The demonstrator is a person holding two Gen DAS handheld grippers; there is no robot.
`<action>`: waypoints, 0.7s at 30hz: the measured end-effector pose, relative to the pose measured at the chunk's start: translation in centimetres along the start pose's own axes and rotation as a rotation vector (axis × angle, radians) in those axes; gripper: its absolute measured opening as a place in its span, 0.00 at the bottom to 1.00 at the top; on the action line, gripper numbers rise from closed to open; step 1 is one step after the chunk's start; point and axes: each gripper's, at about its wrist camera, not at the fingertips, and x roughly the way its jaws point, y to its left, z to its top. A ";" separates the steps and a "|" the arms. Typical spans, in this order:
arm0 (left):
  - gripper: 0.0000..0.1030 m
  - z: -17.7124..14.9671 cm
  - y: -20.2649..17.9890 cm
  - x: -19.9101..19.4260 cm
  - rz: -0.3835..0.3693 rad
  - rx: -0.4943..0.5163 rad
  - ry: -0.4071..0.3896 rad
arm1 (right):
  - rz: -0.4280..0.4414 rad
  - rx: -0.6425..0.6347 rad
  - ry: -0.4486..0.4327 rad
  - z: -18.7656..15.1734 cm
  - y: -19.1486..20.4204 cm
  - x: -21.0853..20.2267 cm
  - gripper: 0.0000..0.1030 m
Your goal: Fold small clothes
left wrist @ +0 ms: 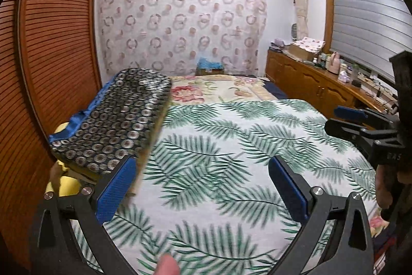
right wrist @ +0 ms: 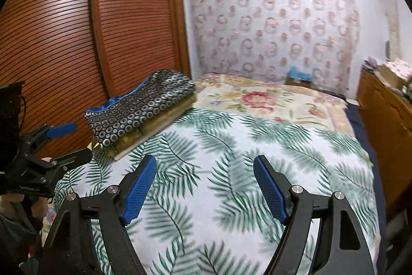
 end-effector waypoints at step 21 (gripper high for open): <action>0.99 3.4 -4.1 -2.8 -0.023 -0.007 -0.094 | -0.188 0.072 -0.145 -1.7 -1.4 -11.5 0.77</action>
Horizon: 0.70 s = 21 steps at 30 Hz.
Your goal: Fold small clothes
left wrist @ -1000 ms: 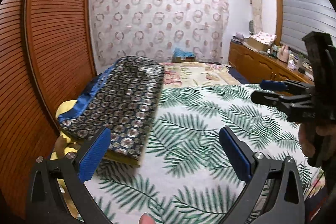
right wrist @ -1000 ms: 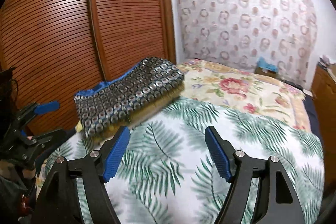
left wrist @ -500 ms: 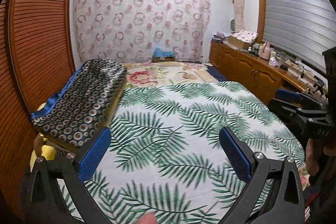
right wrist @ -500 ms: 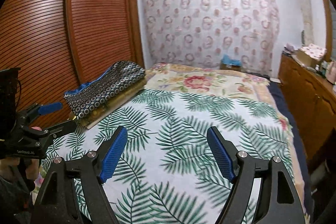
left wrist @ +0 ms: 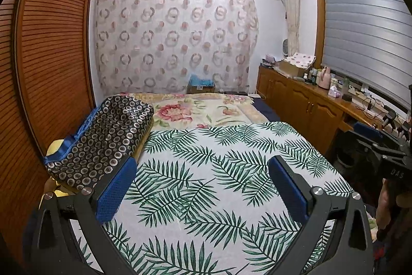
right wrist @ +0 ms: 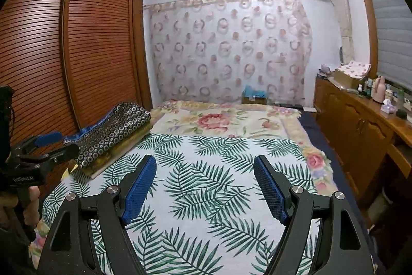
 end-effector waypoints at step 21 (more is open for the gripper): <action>0.99 0.2 0.3 -0.3 0.016 -0.005 -0.010 | -0.001 0.010 -0.006 -0.7 0.0 0.3 0.77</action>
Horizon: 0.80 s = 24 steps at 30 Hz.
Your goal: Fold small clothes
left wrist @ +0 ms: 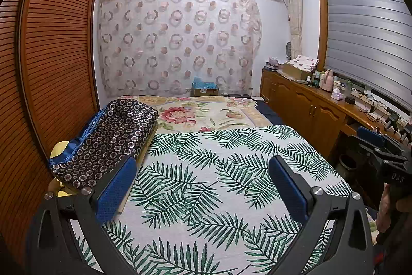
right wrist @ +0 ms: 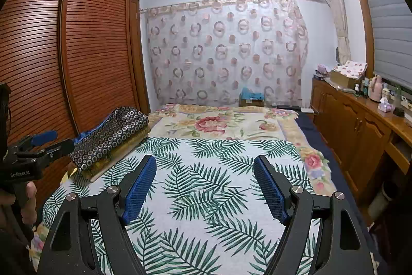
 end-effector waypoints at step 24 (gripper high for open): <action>0.99 0.0 0.0 0.0 0.000 0.000 -0.001 | 0.003 -0.006 -0.002 0.3 -0.5 0.0 0.77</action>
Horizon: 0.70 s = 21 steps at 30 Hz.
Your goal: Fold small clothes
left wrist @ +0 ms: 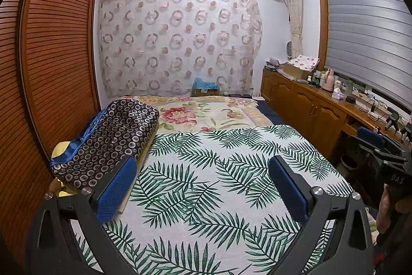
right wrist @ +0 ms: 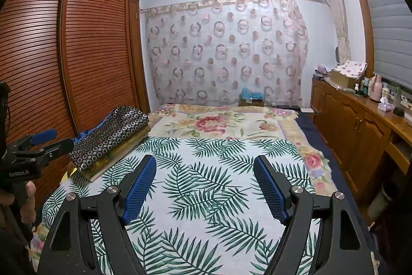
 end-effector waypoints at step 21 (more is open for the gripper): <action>0.99 -0.1 0.0 0.1 0.001 0.001 -0.001 | 0.004 0.001 -0.001 0.1 -0.3 0.0 0.77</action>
